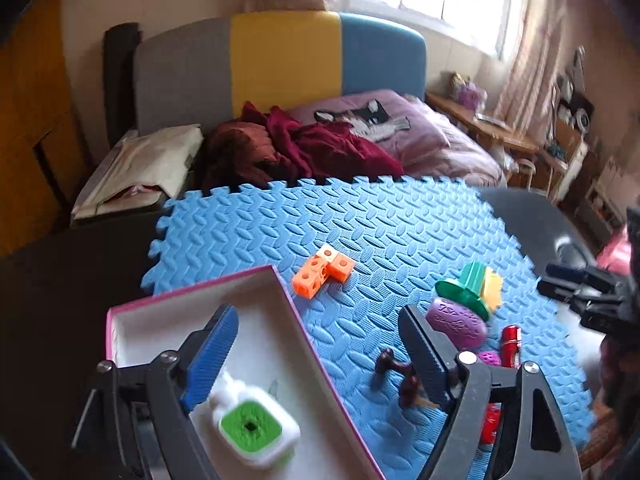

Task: Organize rigid objects
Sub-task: 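Open the right gripper to drop the plug in the tray, then grasp the orange cube stack with the left gripper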

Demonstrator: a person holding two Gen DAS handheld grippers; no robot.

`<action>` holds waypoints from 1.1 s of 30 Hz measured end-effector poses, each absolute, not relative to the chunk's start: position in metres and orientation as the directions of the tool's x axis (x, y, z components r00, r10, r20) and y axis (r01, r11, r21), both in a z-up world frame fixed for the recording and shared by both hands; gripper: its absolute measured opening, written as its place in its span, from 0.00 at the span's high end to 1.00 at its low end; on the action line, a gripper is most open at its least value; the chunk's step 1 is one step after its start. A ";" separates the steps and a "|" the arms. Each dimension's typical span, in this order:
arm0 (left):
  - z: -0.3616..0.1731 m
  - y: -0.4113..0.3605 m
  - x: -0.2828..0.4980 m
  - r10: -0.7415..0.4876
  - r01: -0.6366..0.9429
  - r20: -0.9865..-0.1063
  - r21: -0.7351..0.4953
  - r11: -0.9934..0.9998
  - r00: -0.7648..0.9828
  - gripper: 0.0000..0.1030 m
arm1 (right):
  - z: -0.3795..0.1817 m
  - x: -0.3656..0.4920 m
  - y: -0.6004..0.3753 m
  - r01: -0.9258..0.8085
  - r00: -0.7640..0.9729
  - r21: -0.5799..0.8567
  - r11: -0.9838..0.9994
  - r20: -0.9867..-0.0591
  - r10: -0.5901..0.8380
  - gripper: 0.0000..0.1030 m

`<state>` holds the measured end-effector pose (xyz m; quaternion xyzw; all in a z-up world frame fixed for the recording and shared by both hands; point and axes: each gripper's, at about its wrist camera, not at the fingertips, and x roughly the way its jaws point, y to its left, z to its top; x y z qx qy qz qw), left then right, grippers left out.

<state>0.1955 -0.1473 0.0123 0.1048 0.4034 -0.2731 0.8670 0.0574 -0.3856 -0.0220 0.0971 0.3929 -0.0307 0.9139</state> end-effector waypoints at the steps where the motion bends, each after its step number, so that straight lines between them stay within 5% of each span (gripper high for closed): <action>1: 0.006 -0.156 0.201 -0.370 0.571 -0.767 -0.006 0.821 0.524 0.24 | -0.026 0.058 -0.392 0.140 0.693 0.166 0.976 -0.721 0.023 0.48; 7: -0.026 -0.205 0.226 -0.305 0.650 -0.822 0.101 0.753 0.481 0.28 | -0.037 0.060 -0.424 0.183 0.703 0.304 0.935 -0.705 0.091 0.48; 16: -0.062 -0.234 0.269 -0.224 0.669 -0.886 0.121 0.734 0.406 0.28 | -0.030 0.059 -0.423 0.167 0.723 0.305 0.937 -0.685 0.094 0.48; 18: -0.069 -0.238 0.274 -0.227 0.678 -0.895 0.106 0.727 0.384 0.35 | -0.029 0.059 -0.421 0.164 0.724 0.299 0.940 -0.684 0.091 0.48; 20: -0.076 -0.241 0.277 -0.230 0.686 -0.902 0.094 0.722 0.365 0.55 | -0.030 0.060 -0.421 0.168 0.721 0.294 0.941 -0.688 0.086 0.48; 33: -0.027 -0.210 0.248 -0.340 0.579 -0.809 0.001 0.815 0.480 0.55 | -0.053 0.066 -0.438 0.233 0.652 0.354 0.906 -0.748 0.125 0.48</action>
